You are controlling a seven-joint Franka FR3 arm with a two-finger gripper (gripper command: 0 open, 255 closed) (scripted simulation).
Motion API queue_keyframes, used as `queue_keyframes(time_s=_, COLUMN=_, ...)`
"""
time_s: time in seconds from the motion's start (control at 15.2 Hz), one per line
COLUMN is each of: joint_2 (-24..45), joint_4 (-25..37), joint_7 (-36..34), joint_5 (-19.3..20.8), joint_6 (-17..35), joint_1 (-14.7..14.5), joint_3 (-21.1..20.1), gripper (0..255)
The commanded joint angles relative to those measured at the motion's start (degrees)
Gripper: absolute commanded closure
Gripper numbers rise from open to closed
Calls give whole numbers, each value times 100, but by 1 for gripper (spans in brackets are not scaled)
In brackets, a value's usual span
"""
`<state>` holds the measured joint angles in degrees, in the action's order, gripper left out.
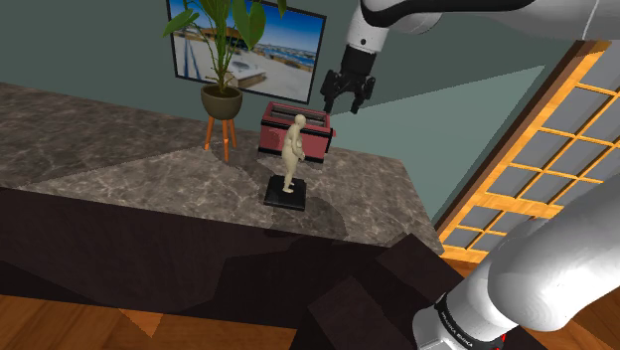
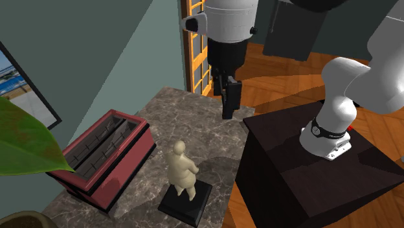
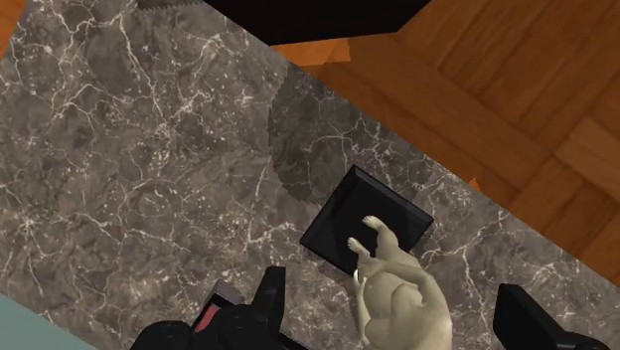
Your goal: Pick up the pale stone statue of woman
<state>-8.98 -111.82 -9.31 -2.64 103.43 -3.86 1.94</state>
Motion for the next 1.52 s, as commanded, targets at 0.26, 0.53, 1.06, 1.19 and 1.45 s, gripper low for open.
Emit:
queue_keyframes(time_s=0.26, joint_2=1315, joint_4=1085, joint_7=-169, joint_5=-211, joint_6=280, joint_1=-49, joint_3=-44, gripper=0)
queue_keyframes(time_s=0.53, joint_2=2225, joint_4=2043, joint_7=-277, joint_5=-336, joint_6=267, joint_1=-64, joint_3=-70, gripper=0)
queue_keyframes(time_s=1.06, joint_2=2345, joint_4=1612, joint_7=-230, joint_5=-362, joint_6=817, joint_1=-68, joint_3=-77, gripper=0)
queue_keyframes(time_s=1.19, joint_2=2344, joint_4=1612, joint_7=-230, joint_5=-362, joint_6=817, joint_1=-68, joint_3=-77, gripper=0)
queue_keyframes(time_s=1.45, joint_2=2341, joint_4=1606, joint_7=-235, joint_5=-361, joint_6=820, joint_1=-71, joint_3=-79, gripper=255)
